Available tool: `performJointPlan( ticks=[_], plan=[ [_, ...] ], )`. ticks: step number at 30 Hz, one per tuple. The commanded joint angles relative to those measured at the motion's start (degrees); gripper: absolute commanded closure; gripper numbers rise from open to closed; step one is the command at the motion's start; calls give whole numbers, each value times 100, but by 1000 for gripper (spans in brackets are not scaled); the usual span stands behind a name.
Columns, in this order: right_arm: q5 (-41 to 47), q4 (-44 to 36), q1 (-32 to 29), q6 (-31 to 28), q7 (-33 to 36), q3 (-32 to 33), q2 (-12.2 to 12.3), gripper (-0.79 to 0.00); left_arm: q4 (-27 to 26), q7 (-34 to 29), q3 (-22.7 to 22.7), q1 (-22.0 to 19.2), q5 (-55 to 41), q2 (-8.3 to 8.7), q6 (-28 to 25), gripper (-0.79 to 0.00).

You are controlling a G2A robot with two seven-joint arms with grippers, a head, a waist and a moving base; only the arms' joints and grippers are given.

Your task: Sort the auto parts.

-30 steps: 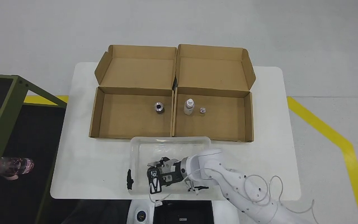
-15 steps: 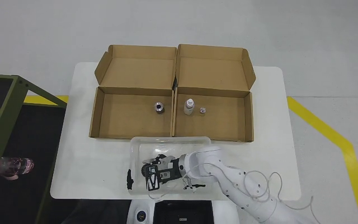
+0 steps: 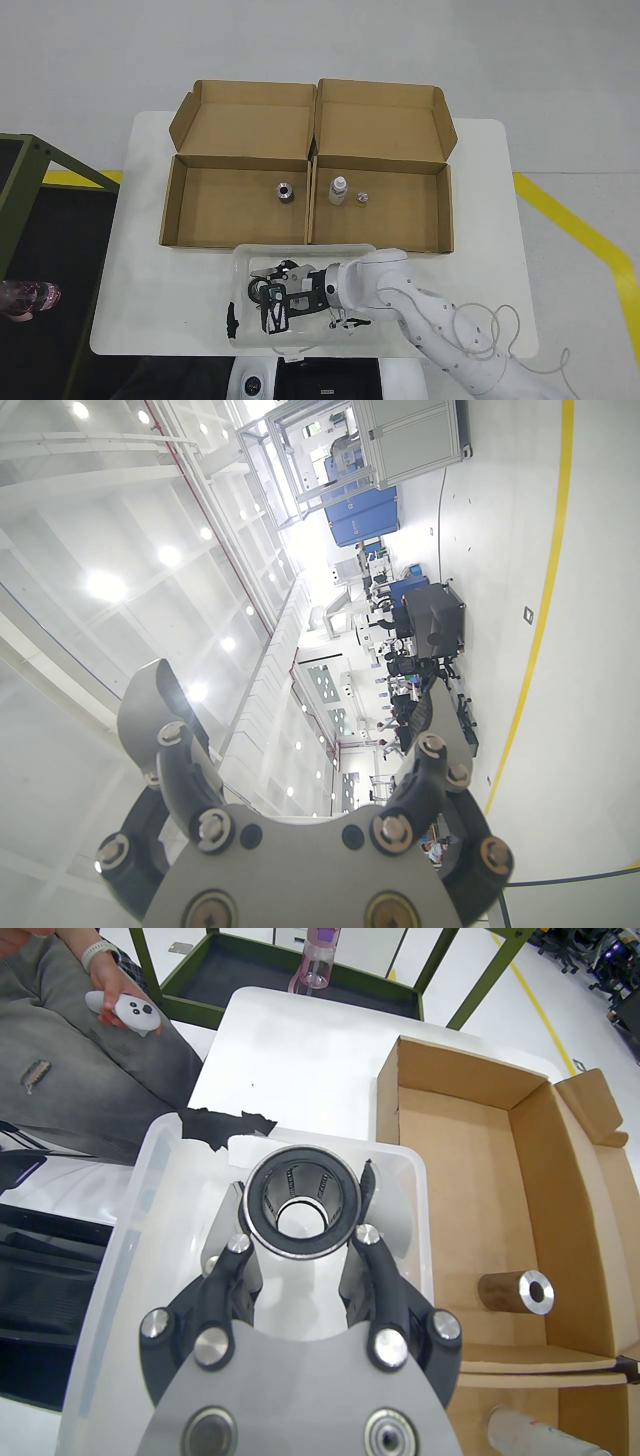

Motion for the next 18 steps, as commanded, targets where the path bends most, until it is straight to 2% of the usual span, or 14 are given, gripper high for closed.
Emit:
performJointPlan(
  ticks=[1, 18],
  plan=[
    [14, -49, 19, 9, -9, 28, 4, 0, 0, 0, 0, 0, 0, 0, 0, -785],
    [110, -252, 334, 215, -122, 288, 2, 0, 0, 0, 0, 0, 0, 0, 0, -785]
  ],
)
